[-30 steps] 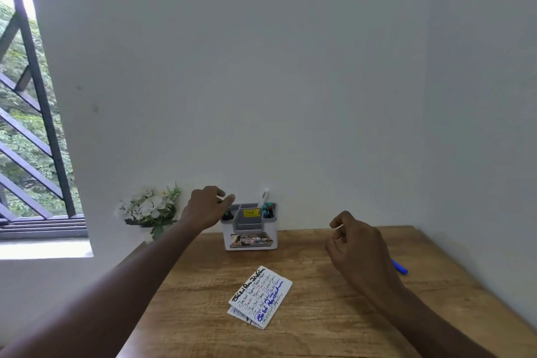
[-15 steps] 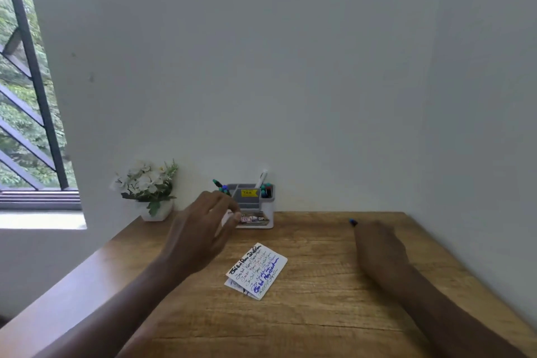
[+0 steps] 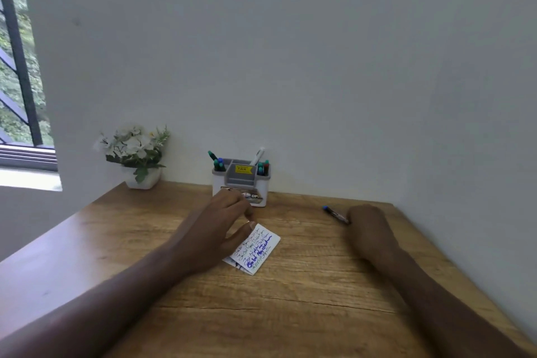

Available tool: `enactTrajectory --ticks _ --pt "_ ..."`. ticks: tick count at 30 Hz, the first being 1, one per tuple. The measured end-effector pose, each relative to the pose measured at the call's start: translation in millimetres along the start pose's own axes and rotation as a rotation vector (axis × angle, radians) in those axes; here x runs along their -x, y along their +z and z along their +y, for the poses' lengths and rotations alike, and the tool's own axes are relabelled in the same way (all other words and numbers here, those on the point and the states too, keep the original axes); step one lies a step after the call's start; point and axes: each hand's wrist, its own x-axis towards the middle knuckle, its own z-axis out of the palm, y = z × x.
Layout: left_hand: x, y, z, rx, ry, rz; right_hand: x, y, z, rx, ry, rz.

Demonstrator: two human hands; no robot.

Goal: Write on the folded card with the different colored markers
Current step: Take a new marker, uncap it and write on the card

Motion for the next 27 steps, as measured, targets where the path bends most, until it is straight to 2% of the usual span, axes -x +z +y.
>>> enactTrajectory --ticks 2,4,7,10,12,16,21,24,27 --pt "0.9 -0.6 1.3 -0.004 0.000 -0.016 4.5 -0.3 -12.9 -0.208 -0.067 0.033" --pt "1.0 -0.4 4.3 0.010 -0.011 -0.012 17.5 -4.4 -33.3 -0.564 -0.089 0.064" --pt "1.1 0.7 13.7 0.084 -0.073 -0.014 43.1 -16.0 -70.5 -1.127 -0.046 -0.043" --pt "0.8 2.2 23.6 0.151 -0.077 -0.106 62.8 -20.3 -89.9 -1.417 -0.136 -0.125" --pt "0.4 1.8 26.4 0.184 -0.065 -0.173 69.9 -19.6 -94.7 -1.420 -0.205 -0.133" --pt "-2.8 1.4 29.3 0.223 -0.046 -0.178 70.3 -17.0 -95.0 -1.372 -0.271 -0.100" --pt "-0.2 4.0 32.4 0.237 -0.115 -0.285 71.5 -10.7 -96.1 -1.287 -0.361 -0.031" --pt "3.5 1.9 35.3 0.252 -0.106 -0.213 74.0 -11.8 -100.0 -1.388 -0.393 -0.019" --pt "3.6 2.1 39.8 0.084 -0.093 -0.087 76.4 -14.0 -102.4 -1.448 -0.398 -0.008"
